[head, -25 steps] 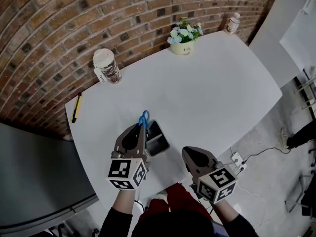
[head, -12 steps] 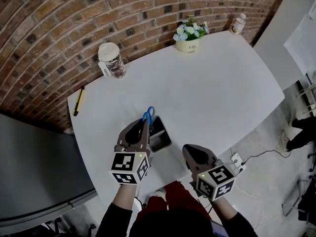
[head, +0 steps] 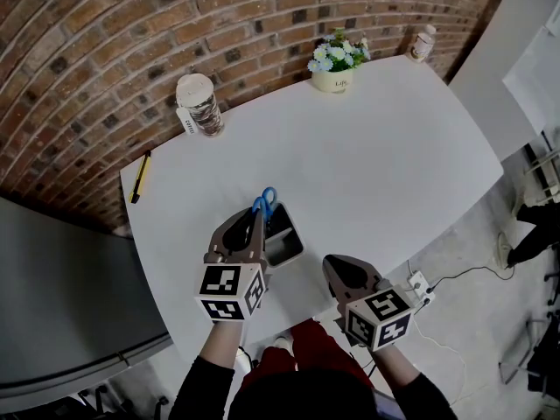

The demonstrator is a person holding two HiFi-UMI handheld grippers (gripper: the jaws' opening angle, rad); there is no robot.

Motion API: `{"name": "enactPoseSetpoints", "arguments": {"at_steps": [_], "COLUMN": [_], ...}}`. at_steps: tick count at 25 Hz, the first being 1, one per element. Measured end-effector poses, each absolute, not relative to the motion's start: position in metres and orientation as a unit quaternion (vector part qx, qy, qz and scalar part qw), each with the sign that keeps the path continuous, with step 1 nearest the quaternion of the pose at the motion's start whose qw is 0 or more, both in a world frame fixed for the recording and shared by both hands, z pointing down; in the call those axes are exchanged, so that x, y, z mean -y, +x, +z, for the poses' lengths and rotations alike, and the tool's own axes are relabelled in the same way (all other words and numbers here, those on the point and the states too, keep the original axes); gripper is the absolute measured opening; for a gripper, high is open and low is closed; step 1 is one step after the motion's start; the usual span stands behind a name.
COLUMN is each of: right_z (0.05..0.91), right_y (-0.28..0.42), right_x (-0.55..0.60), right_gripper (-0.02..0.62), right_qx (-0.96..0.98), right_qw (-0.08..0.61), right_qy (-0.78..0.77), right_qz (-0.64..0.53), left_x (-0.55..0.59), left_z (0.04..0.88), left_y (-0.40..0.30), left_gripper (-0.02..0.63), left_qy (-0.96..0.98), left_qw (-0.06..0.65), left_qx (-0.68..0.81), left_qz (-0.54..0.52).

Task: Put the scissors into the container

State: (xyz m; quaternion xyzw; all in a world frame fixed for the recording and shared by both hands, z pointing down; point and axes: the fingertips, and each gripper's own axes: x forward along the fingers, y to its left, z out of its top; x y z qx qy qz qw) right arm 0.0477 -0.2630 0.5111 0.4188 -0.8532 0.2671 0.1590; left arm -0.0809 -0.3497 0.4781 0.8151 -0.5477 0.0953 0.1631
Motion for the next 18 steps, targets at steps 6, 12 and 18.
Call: {"name": "enactPoseSetpoints", "arguments": {"at_steps": [6, 12, 18], "right_z": [0.515, 0.515, 0.518], "right_y": [0.045, 0.044, 0.046], "right_x": [0.26, 0.258, 0.255], "right_gripper": [0.008, 0.008, 0.008], "right_qx": [0.853, 0.853, 0.852], "right_qw": [0.167, 0.169, 0.177], "right_qy": [0.416, 0.415, 0.415], "right_qz": [0.267, 0.267, 0.266], "left_x": [0.353, 0.352, 0.348], "left_z": [0.48, 0.486, 0.494], "left_y": [-0.081, -0.079, -0.085], "left_gripper": [0.029, 0.044, 0.083], "left_qy": [0.813, 0.812, 0.803], "left_qw": [0.155, 0.158, 0.169], "left_qx": [0.551, 0.549, 0.558], "left_qz": [0.108, 0.12, 0.124]}}
